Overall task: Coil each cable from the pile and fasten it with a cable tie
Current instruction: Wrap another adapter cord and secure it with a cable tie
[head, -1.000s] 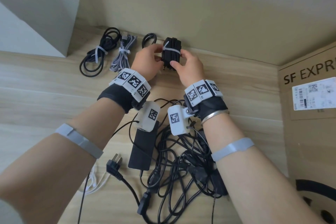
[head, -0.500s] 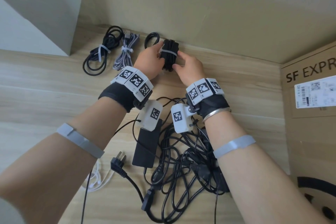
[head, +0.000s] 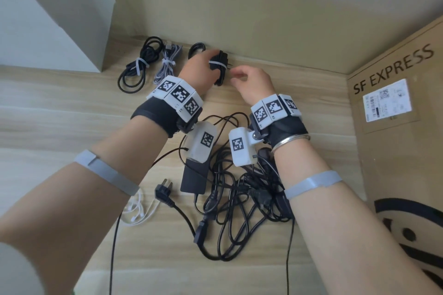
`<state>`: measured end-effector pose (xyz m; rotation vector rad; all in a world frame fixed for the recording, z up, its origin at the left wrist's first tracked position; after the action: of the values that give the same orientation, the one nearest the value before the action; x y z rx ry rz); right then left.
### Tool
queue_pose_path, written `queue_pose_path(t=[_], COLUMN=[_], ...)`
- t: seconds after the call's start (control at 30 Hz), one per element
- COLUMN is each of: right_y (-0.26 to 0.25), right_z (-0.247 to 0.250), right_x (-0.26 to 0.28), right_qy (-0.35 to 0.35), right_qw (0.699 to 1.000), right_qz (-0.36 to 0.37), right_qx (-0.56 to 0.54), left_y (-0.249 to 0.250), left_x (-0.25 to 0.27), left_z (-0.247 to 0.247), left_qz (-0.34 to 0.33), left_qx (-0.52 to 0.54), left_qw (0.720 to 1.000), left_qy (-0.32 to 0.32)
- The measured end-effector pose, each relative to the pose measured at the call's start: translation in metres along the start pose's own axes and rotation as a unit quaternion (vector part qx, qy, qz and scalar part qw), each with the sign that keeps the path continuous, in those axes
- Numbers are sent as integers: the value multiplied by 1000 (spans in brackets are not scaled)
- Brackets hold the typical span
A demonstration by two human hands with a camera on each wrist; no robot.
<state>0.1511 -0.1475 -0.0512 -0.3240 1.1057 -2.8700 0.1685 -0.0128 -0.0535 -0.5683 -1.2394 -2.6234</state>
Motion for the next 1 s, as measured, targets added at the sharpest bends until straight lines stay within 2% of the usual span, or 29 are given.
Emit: queue_pose_path(t=[0.5, 0.77, 1.0], right_y=[-5, 1, 4], right_z=[6, -8, -34], right_x=[71, 97, 106], right_qy=[4, -25, -86], right_qw=[1000, 998, 991], right_qz=[-25, -47, -96], right_qx=[-6, -13, -20], left_y=[0, -13, -30], left_x=[64, 77, 79], left_z=[-9, -20, -22], left_qz=[-48, -49, -42], left_qx=[-57, -70, -79], left_qw=[996, 994, 993], left_qy=[-40, -69, -80])
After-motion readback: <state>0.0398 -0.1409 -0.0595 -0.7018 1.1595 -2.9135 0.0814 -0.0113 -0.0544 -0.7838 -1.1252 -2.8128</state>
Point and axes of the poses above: each hand's wrist, its own x-axis away from the middle knuckle, its own z-axis out of the back of the hand, y = z × x, the point moved 2 cm from there along -x, towards the middle knuckle, and after that the axes turned 10 degrees about z, right-handed, at the moved point
